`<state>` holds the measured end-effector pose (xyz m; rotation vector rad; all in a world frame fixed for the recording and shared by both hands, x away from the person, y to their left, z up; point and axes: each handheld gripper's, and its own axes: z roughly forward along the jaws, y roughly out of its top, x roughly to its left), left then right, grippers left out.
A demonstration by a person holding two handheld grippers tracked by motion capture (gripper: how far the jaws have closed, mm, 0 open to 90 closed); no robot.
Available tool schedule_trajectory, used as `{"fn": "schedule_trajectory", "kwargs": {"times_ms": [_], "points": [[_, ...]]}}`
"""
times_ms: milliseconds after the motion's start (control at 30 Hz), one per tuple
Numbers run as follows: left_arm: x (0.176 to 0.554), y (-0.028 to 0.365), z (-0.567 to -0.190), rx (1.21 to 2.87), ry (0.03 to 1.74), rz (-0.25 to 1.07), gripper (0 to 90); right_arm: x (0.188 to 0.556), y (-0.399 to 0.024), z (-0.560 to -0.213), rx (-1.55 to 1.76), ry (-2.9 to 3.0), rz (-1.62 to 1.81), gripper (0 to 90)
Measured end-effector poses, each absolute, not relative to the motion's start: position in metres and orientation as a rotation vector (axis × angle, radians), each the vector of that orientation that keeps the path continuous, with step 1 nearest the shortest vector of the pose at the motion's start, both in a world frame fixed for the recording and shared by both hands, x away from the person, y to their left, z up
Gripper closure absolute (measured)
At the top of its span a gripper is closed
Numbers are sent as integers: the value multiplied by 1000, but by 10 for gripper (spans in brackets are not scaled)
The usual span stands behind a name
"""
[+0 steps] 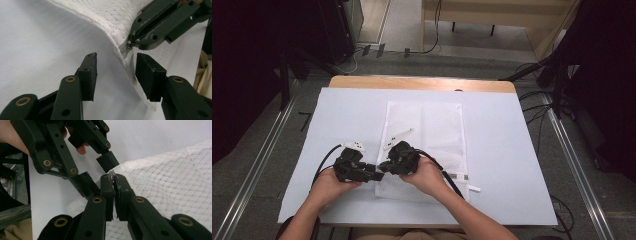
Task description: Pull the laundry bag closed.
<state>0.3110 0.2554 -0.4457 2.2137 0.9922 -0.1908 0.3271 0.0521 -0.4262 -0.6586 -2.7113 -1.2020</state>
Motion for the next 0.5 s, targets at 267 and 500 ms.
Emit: {"fn": "schedule_trajectory", "kwargs": {"times_ms": [267, 500], "points": [[311, 250, -445, 2257, 945, -170, 677, 326, 51, -425, -639, -2700, -1218, 881], [312, 247, -445, 2255, 956, -207, 781, 326, 51, -425, -637, -2687, -1229, 881]]}}
